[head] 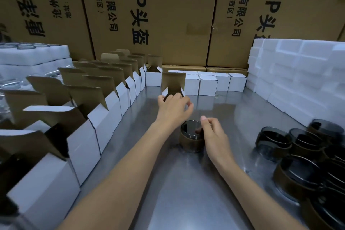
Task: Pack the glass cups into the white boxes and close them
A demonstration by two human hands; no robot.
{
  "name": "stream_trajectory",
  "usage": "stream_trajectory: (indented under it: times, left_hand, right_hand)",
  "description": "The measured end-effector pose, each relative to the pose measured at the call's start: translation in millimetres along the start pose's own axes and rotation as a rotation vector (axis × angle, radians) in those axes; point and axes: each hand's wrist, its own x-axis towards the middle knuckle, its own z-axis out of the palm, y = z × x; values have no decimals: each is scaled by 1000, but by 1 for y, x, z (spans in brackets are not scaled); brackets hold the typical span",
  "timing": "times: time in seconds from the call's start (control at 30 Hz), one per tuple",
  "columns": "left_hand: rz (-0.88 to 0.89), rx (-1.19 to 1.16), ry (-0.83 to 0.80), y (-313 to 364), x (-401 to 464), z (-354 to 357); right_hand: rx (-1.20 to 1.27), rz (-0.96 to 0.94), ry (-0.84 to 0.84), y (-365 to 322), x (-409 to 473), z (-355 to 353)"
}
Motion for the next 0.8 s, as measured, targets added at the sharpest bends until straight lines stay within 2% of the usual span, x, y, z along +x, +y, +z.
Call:
stream_trajectory:
  times: [0.13, 0.3, 0.37, 0.47, 0.53, 0.57, 0.6, 0.67, 0.73, 0.8]
  left_hand:
    - [-19, -46, -2, 22, -30, -18]
    - [54, -208, -72, 39, -50, -34]
    - [131, -266, 51, 41, -59, -37]
    - [227, -436, 450, 34, -69, -37]
    - [83, -648, 570, 29, -69, -36]
    - [-53, -781, 548, 27, -68, -36]
    - [-203, -915, 458, 25, -68, -35]
    - [-419, -1104, 163, 20, -66, -28]
    - [-427, -1163, -67, 17, -67, -19]
    - [-354, -1146, -106, 19, -67, -13]
  right_hand:
    - [77, 10, 19, -2, 0, -1]
    - [289, 17, 71, -7, 0, -5]
    - [374, 31, 110, -9, -1, -8]
    - [437, 35, 118, -10, -1, -9]
    - [444, 39, 97, -9, 0, -8]
    - [439, 39, 85, -8, 0, -7]
    - [428, 40, 71, -7, 1, -7]
    - [389, 28, 36, -7, 1, -6]
    - [356, 6, 2, -7, 1, -6]
    - [334, 0, -15, -8, 1, -7]
